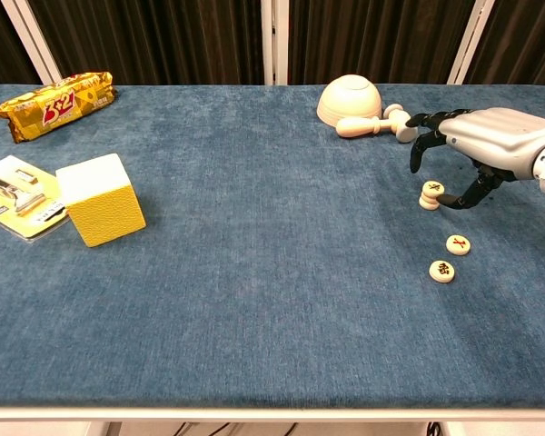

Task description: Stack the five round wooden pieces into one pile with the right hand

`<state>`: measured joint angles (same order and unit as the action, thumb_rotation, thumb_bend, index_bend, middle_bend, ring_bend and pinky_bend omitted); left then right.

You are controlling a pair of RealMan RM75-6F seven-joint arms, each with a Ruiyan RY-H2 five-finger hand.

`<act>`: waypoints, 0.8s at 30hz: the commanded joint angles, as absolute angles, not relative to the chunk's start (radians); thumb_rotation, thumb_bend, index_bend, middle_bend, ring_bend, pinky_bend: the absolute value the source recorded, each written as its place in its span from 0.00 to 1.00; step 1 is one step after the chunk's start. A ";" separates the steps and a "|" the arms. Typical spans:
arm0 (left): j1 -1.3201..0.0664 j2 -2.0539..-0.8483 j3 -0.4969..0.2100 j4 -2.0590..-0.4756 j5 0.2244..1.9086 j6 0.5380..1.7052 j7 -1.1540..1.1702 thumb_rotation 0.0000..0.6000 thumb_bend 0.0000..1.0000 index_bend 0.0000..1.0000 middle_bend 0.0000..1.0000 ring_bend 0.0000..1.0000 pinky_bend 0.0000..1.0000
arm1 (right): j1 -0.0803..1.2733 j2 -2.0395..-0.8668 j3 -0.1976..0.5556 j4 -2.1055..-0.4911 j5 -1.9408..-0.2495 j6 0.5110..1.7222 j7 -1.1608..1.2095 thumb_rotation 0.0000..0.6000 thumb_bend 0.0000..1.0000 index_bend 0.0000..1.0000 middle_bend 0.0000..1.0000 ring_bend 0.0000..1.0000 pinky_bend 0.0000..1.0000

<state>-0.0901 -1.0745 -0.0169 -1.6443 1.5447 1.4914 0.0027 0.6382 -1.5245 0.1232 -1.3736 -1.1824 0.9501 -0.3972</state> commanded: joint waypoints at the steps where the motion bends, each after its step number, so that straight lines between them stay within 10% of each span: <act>1: -0.089 -1.073 -0.017 -1.644 1.545 1.494 0.001 1.00 0.14 0.08 0.00 0.00 0.00 | 0.626 -1.504 0.117 -1.406 -1.211 0.979 -0.383 1.00 0.27 0.34 0.01 0.00 0.00; 24: -0.090 -1.074 -0.011 -1.661 1.557 1.493 0.025 1.00 0.14 0.08 0.00 0.00 0.00 | 0.479 -1.470 -0.054 -1.423 -1.445 1.113 -0.371 1.00 0.25 0.34 0.00 0.00 0.00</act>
<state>-0.0896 -1.0739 -0.0108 -1.6608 1.5573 1.4933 0.0254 0.4792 -1.4693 -0.0542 -1.4245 -1.4441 1.1139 -0.3707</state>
